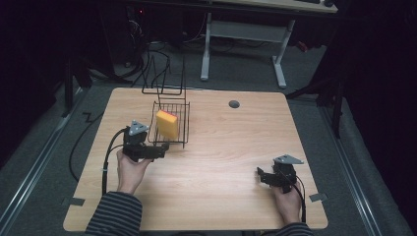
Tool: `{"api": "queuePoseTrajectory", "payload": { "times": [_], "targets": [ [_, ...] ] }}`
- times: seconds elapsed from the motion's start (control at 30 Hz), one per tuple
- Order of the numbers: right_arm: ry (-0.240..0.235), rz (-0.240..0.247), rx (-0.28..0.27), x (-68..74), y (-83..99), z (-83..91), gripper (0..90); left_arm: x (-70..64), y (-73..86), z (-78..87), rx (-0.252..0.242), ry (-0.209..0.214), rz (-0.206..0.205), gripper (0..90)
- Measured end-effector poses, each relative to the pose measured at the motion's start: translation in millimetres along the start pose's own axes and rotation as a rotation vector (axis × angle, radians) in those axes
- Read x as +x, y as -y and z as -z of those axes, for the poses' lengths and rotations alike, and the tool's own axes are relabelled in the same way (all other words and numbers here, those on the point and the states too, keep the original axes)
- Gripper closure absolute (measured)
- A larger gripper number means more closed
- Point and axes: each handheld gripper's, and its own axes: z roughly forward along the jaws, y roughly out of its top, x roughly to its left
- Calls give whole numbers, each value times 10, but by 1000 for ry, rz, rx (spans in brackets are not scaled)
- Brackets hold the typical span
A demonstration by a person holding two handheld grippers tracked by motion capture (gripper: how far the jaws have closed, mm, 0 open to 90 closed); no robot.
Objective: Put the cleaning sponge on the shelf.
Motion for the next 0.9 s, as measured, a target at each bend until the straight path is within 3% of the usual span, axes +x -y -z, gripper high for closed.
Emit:
{"api": "queuePoseTrajectory", "payload": {
  "times": [0.13, 0.33, 0.6, 0.9],
  "targets": [
    [0, 0, 0, 0, 0, 0, 228, 29, 34, 103, -22, 12, 28, 11],
    [0, 0, 0, 0, 0, 0, 228, 40, 80, 215, -32, 10, 24, 17],
    [0, 0, 0, 0, 0, 0, 228, 107, 187, 320, -46, 3, 59, 23],
    [0, 0, 0, 1, 0, 0, 228, 143, 311, 437, -41, -18, 58, 33]
  ]
}}
